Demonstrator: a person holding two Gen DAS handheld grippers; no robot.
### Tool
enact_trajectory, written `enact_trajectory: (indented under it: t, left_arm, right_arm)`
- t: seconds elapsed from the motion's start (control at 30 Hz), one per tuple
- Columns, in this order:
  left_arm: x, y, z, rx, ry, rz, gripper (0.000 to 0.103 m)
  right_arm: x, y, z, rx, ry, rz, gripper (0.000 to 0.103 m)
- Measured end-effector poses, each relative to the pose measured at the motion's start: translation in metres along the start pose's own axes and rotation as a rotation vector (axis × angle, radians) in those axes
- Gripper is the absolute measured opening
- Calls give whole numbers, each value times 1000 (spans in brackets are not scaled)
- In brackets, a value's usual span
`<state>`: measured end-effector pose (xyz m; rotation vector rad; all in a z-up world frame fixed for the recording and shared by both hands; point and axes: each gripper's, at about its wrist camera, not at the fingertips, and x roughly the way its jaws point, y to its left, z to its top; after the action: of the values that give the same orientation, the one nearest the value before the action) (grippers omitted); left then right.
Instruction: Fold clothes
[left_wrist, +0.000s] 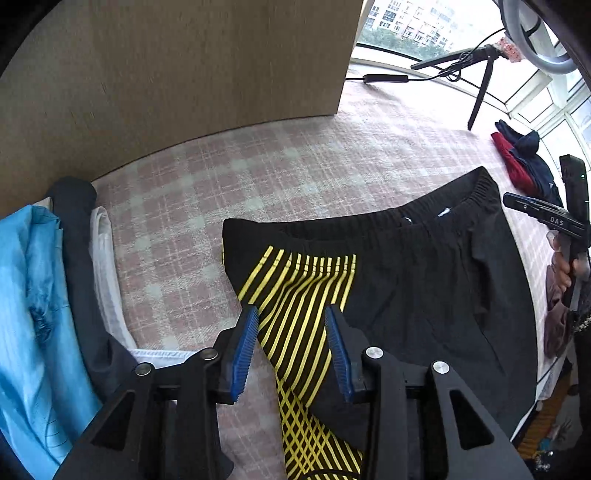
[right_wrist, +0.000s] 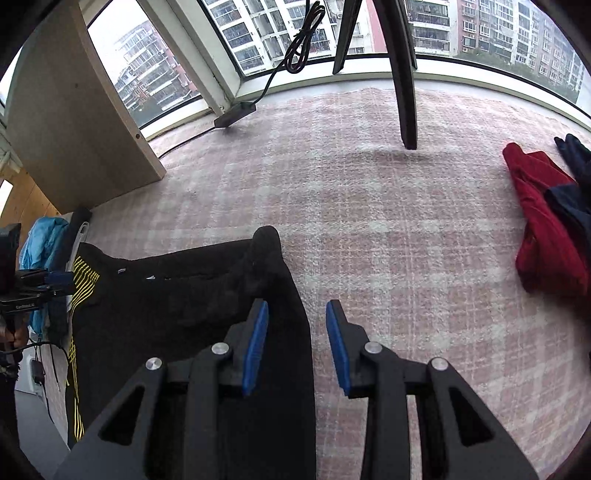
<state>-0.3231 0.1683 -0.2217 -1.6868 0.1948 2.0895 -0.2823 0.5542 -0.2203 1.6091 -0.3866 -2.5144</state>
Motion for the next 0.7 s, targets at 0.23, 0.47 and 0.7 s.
enact_trajectory:
  t: [0.23, 0.47, 0.7]
  left_arm:
    - [-9, -3, -2, 9, -96, -60, 2]
    - [-81, 24, 9, -24, -253, -76, 2]
    - [-6, 58, 47, -185, -73, 107, 5]
  right_arm:
    - [18, 11, 12, -51, -16, 53, 19]
    - [-28, 16, 28, -30, -166, 102, 2]
    - [25, 5, 57, 37, -50, -91, 4]
